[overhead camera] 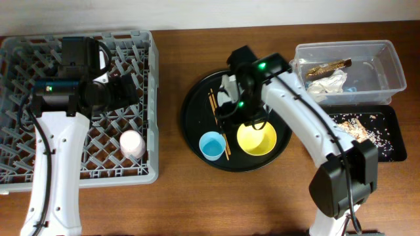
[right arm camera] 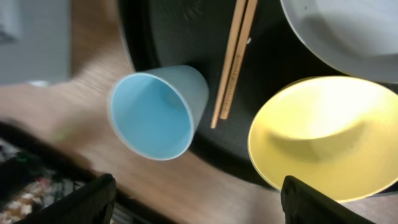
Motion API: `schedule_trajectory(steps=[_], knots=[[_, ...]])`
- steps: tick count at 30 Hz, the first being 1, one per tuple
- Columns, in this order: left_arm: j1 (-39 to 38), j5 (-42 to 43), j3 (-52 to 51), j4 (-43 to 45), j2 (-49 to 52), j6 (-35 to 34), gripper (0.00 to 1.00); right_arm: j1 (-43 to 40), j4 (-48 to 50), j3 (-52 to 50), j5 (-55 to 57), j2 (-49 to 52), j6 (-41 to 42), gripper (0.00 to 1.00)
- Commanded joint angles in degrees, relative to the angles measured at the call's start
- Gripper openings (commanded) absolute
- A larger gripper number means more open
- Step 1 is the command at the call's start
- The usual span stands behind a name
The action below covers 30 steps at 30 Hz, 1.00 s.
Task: Sort waste into correct bins and load items into the dishwasher rack
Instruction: 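Reach the right gripper down and grasp the blue cup on the tray, then lift the blue cup and pass it to the left gripper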
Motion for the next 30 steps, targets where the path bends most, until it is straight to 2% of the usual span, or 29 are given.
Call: schedule_trajectory(steps=[1, 5, 9, 12, 15, 17, 25, 30], knots=[[0.1, 0.6, 0.2, 1.2, 0.8, 0.5, 0.99, 1.7, 4.1, -4.1, 4.7, -0.3, 1.5, 0.72], [0.1, 0.6, 0.2, 2.4, 0.9, 0.5, 0.99, 2.9, 12.2, -10.5, 4.7, -0.3, 2.5, 0.64], [0.1, 0.6, 0.2, 2.4, 0.9, 0.5, 0.99, 3.3, 16.4, -15.2, 1.9, -0.3, 2.6, 0.55], [0.1, 0.6, 0.2, 2.4, 0.9, 0.5, 0.99, 3.5, 17.7, -16.5, 1.9, -0.3, 4.1, 0.40], [0.1, 0.6, 0.2, 2.4, 0.9, 0.5, 0.99, 3.5, 18.2, -16.5, 1.9, -0.3, 4.1, 0.18], [0.0, 0.6, 0.2, 2.3, 0.9, 0.5, 0.99, 3.5, 18.6, -16.5, 1.9, -0.3, 4.7, 0.06], [0.1, 0.9, 0.2, 2.4, 0.9, 0.5, 0.99, 3.4, 16.6, -11.1, -4.7, -0.6, 5.5, 0.04], [0.1, 7.7, 0.2, 2.4, 0.9, 0.5, 0.99, 1.0, 13.7, -3.1, -11.5, -2.9, 4.3, 0.04]])
